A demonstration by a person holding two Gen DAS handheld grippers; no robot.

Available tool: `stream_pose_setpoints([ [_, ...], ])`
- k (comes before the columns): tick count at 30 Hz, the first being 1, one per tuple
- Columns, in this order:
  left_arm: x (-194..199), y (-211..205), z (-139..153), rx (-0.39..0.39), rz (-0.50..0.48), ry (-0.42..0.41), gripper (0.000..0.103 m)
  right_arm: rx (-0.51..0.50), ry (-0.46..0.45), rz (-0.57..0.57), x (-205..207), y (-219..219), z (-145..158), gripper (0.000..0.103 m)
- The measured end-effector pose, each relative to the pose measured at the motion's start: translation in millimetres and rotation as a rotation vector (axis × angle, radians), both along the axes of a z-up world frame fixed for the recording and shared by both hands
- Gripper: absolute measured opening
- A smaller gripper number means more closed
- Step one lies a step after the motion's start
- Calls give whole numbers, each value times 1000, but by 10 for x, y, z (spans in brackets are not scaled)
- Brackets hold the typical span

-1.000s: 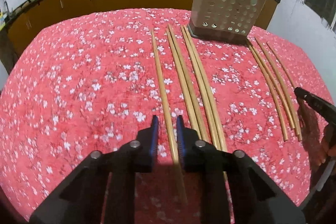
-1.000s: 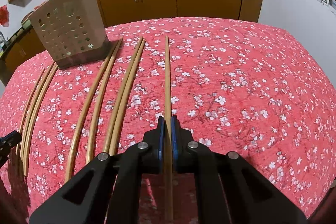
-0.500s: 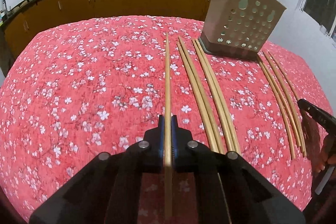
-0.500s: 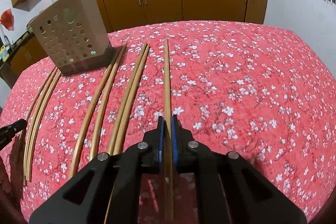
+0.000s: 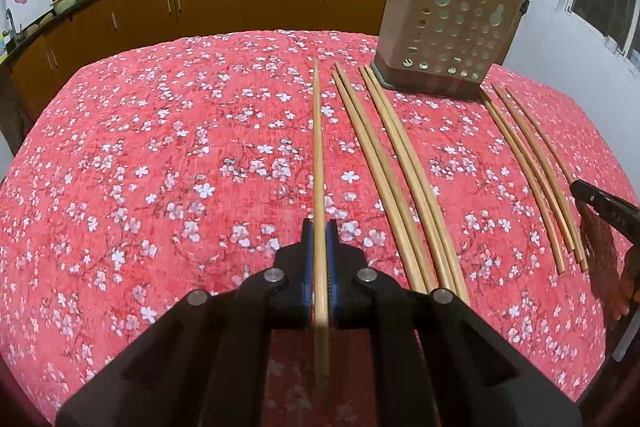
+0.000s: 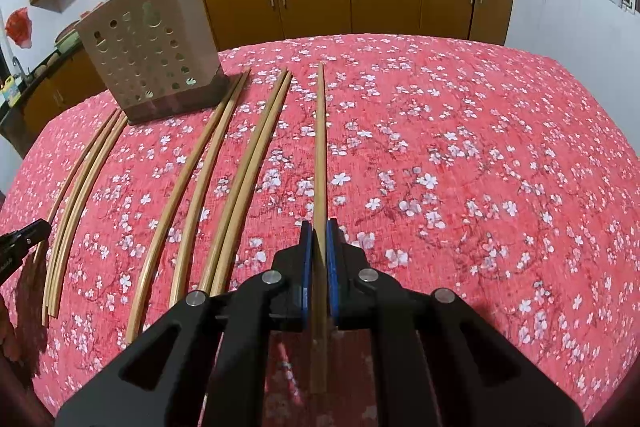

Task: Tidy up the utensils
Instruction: 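Lift both held chopsticks upright and carry them over the beige utensil holder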

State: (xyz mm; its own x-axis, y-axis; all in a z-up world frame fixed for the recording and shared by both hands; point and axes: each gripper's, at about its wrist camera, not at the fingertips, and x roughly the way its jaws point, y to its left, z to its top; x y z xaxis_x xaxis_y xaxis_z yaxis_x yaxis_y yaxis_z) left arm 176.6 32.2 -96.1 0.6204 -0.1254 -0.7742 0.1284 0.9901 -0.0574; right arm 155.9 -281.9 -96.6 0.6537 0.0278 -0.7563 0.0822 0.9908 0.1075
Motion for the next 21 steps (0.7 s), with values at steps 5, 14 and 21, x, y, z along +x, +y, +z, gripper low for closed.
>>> stream_pose_setpoints([
  [5,19,-23,19,17,-2,17,8,31,-7,-4,-14,-17,33,8],
  [14,-71,83,340,6,8,-41,7,50,-112,-13,-165,-83,408,8],
  [21,-183,139,761,-12,14,-143,7,48,-235,-35,-295,-158,772,8],
])
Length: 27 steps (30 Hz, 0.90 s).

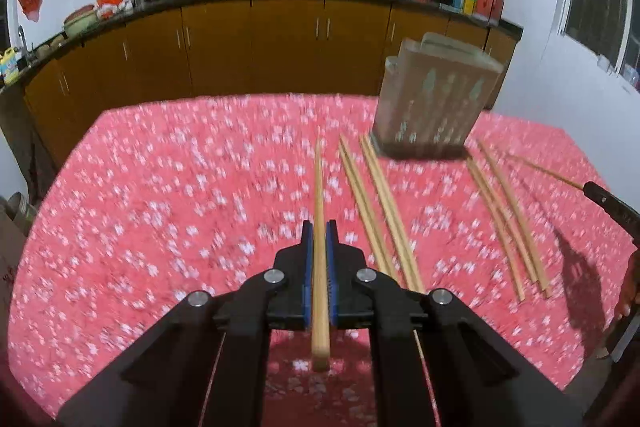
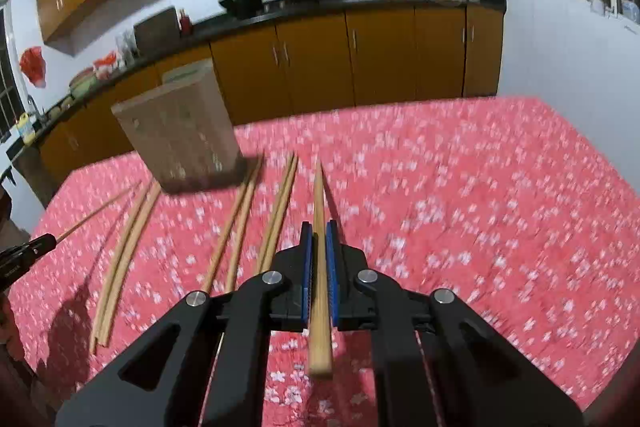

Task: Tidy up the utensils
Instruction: 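Lift both held chopsticks upright and carry them over the beige utensil holder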

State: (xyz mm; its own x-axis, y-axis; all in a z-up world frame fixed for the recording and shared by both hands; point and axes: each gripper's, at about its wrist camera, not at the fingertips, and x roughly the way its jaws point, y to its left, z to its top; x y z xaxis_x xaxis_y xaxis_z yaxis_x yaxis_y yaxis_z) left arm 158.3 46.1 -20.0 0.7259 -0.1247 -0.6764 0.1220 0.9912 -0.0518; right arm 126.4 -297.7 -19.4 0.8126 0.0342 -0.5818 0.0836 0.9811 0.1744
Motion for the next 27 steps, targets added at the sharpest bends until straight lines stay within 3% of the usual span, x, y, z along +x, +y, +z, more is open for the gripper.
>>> stream_pose_setpoints([
  [9,-143,57,730,-58,20,-195,7,2,-147,-7,-65,-69,507,8],
  [21,-170,91,1157,-72,55,-278,7,-4,-210,36,10,-11,848,8],
  [27,-119,103,1554,-130,60,-362,7,51,-318,69,88,-24,1325,8],
])
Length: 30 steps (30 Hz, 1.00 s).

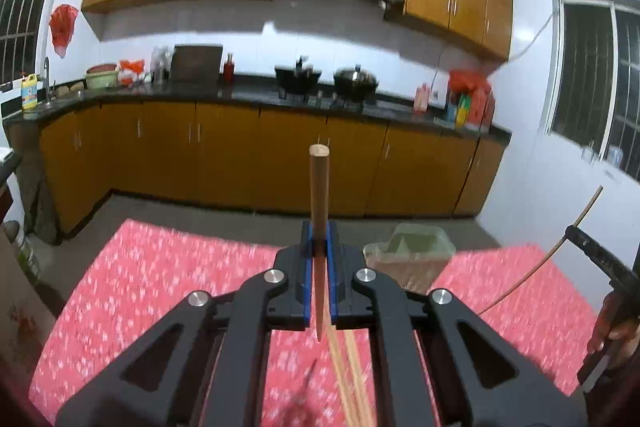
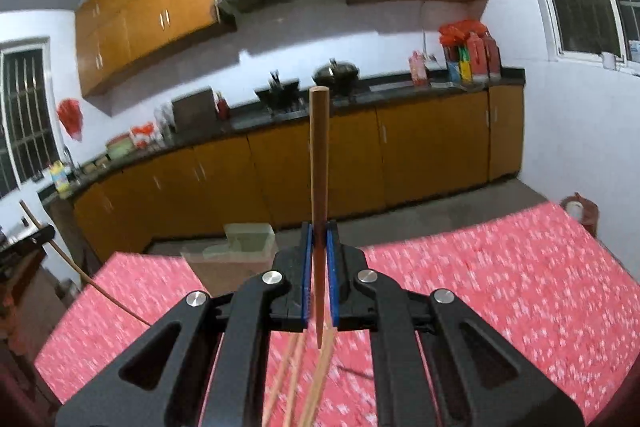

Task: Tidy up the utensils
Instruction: 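Lift both held chopsticks upright and carry them over the beige utensil holder, then open both grippers to drop the chopsticks into the holder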

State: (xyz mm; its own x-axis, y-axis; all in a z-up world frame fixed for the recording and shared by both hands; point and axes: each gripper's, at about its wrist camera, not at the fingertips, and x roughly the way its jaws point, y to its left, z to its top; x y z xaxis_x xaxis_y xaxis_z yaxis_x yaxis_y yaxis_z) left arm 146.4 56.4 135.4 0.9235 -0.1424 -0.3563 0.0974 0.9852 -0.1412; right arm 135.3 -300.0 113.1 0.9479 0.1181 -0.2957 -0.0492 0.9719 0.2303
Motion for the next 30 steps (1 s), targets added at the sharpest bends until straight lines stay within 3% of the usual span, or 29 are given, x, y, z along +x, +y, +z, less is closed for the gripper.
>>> stream_pose_setpoints([
  [8,258,-215,659,-86,-19,-165,7,43,-159,43,239,145,515,8],
  [12,488,-414,772,-119,-62,-187,7,21,-155,78,496,319,467,8],
  [23,1009,-778,17,-52,-109,-60,7,-3,25,118,1039,534,-201,8],
  [30,1214,-826,-336,-50,-119,42,7,4,84,138,1033,578,-337,8],
])
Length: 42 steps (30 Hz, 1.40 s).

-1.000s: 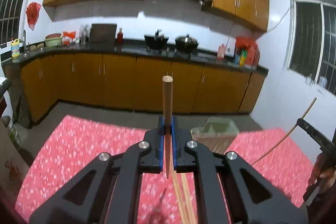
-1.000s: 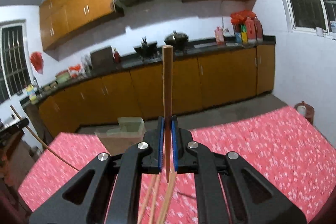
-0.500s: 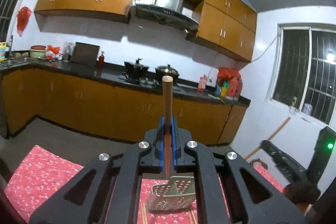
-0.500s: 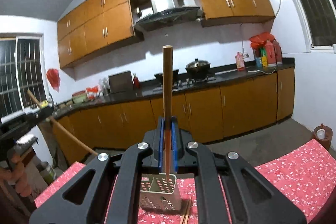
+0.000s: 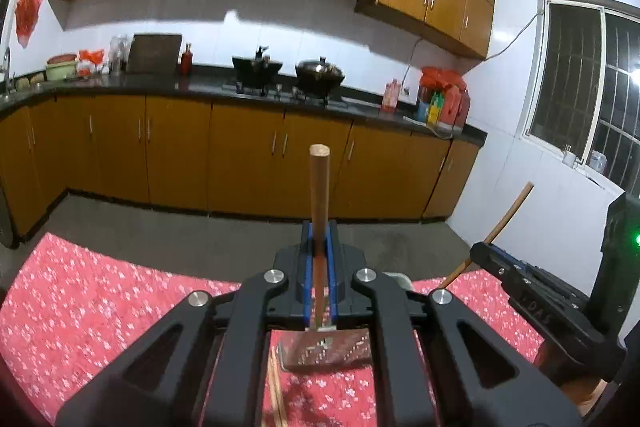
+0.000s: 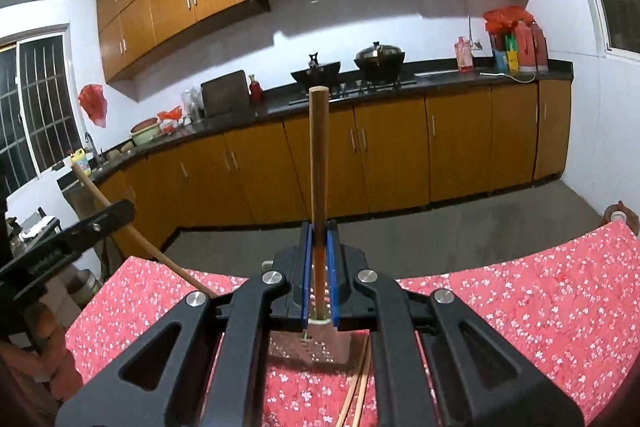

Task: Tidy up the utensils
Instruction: 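Open both grippers to drop the chopsticks into the holder, then lower the right gripper onto a chopstick and grasp it while the left gripper returns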

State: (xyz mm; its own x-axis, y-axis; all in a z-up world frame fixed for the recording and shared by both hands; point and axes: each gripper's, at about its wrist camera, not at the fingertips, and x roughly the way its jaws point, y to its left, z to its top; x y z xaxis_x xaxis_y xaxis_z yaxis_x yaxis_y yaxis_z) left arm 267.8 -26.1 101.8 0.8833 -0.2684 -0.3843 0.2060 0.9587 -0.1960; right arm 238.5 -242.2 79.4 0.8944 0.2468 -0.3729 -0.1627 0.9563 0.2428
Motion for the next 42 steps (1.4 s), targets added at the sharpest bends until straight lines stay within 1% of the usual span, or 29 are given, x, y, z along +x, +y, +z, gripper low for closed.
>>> stream_pose_setpoints([
  [2,1,19,-27,-8,3,13,8,2,2,3,-27,3,14,8],
  [4,-25,39,-21,-14,6,12,11,-3,0,0,-62,-4,49,11],
  [5,-49,61,-9,-15,8,10,14,-4,-3,-3,-76,4,56,16],
  [6,-73,69,2,-17,11,6,17,-3,-8,-6,-101,-4,73,19],
  [7,-90,80,32,-22,12,2,17,-1,-14,-11,-130,-12,93,27],
  [8,-111,91,57,-24,14,-2,18,0,-25,-17,-178,-20,129,31],
  [10,-188,137,112,-35,21,-14,19,5,-43,-24,-272,-39,205,31],
  [12,-280,193,168,-49,26,-23,23,13,-64,-29,-380,-66,262,31],
  [15,-540,340,250,-86,35,-57,27,15,-109,-53,-642,-153,362,31],
  [18,-815,523,240,-109,58,-71,32,8,-121,-85,-909,-268,318,33],
  [20,-948,624,134,-96,92,-41,36,-6,-72,-106,-1006,-332,128,33],
  [22,-1028,706,-42,-65,124,5,36,-18,26,-120,-985,-364,-155,33],
  [23,-1058,738,-173,-42,142,40,36,-14,107,-115,-956,-383,-399,33],
  [24,-1076,772,-317,-28,154,79,36,-10,167,-116,-930,-399,-580,30],
  [25,-1092,795,-421,-25,158,109,36,7,256,-113,-891,-418,-858,22],
  [26,-1109,826,-552,-21,162,147,36,22,308,-106,-871,-416,-1019,16],
  [27,-1121,846,-722,-14,171,194,36,34,359,-106,-857,-419,-1187,14],
  [29,-1151,862,-930,-6,172,251,36,77,448,-99,-843,-410,-1498,12],
  [30,-1173,858,-1038,-2,170,277,36,92,475,-97,-841,-396,-1597,12],
  [32,-1214,885,-1214,13,168,309,36,103,501,-90,-850,-360,-1711,12],
  [34,-1245,861,-1346,23,161,338,36,97,508,-79,-832,-309,-1735,12],
  [39,-1284,762,-1491,41,140,366,36,66,516,-61,-821,-196,-1771,12],
  [42,-1266,684,-1506,45,129,376,36,31,507,-57,-825,-157,-1776,12],
])
